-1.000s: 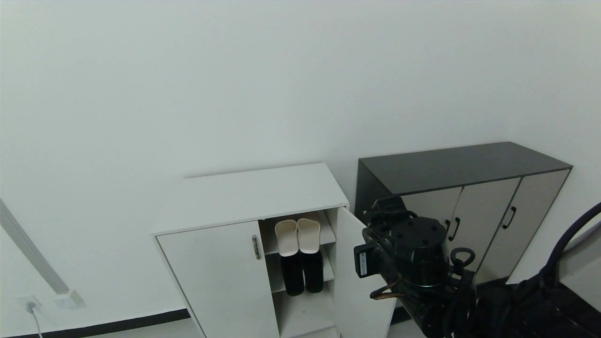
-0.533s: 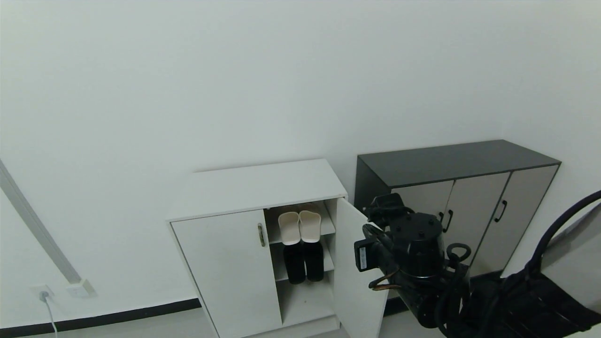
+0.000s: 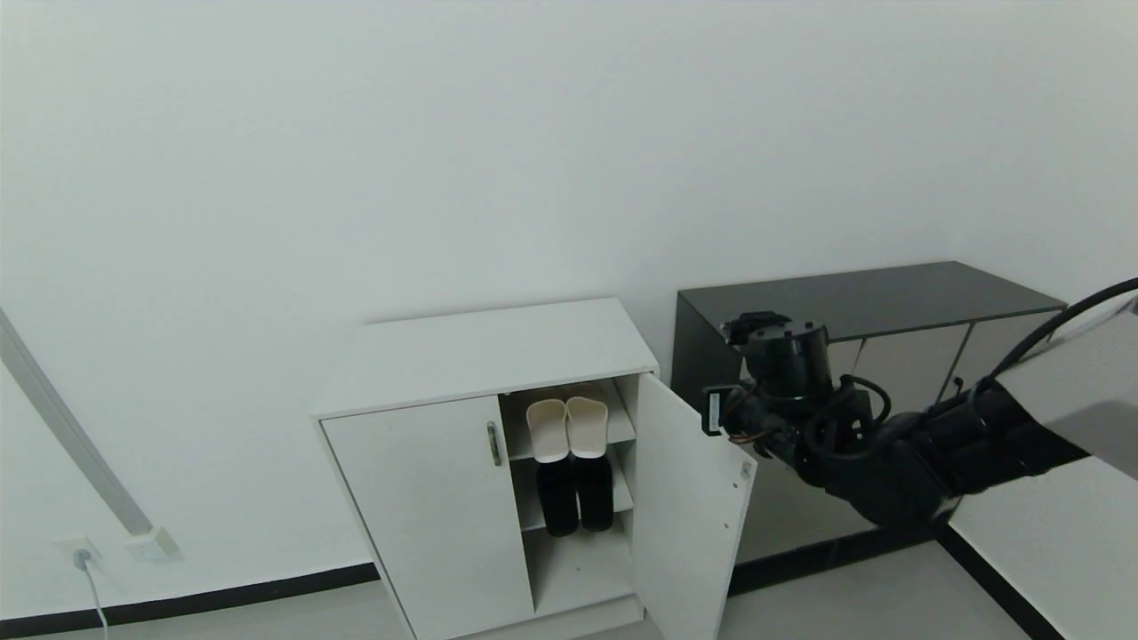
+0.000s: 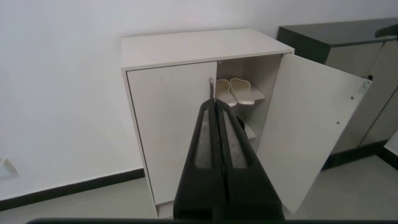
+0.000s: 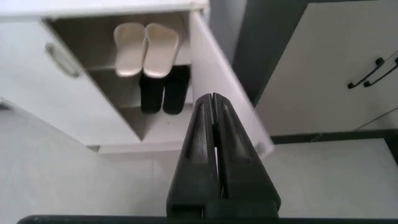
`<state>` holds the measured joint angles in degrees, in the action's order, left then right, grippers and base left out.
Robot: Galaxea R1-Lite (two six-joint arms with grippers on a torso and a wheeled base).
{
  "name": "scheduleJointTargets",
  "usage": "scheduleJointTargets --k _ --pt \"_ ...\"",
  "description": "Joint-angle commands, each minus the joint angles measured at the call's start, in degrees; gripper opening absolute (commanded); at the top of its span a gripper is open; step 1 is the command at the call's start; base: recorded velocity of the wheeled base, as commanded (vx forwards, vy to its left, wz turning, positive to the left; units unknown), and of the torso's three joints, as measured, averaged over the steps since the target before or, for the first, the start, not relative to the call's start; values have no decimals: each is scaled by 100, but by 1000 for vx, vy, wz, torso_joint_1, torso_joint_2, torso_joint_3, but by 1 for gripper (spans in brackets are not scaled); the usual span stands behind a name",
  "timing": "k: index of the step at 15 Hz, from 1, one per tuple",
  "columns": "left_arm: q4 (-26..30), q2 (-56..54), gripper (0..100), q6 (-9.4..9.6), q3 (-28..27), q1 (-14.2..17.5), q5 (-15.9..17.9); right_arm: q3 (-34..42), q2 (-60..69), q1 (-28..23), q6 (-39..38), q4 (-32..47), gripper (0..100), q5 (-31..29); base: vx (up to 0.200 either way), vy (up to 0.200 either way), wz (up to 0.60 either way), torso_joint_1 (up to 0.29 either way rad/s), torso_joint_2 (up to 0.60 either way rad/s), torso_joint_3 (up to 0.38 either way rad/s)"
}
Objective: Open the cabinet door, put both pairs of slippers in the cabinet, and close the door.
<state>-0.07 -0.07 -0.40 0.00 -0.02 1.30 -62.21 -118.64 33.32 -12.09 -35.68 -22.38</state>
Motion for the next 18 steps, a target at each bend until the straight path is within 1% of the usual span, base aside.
scheduleJointTargets --k 1,4,6,11,18 --pt "-1 7 0 -4 0 2 1 -766 -661 -431 -21 193 0 94 0 0 0 0 0 0" --pt "-1 7 0 -4 0 2 1 -1347 -1381 -686 -4 211 0 217 0 0 0 0 0 0" --pt "-1 7 0 -4 0 2 1 -1531 -1733 -818 -4 211 0 225 0 0 0 0 0 0" --pt "-1 7 0 -4 0 2 1 -1584 -2111 -906 -12 184 0 278 0 0 0 0 0 0" --pt "-1 7 0 -4 0 2 -7 -1557 -2190 -906 -48 184 0 287 0 0 0 0 0 0"
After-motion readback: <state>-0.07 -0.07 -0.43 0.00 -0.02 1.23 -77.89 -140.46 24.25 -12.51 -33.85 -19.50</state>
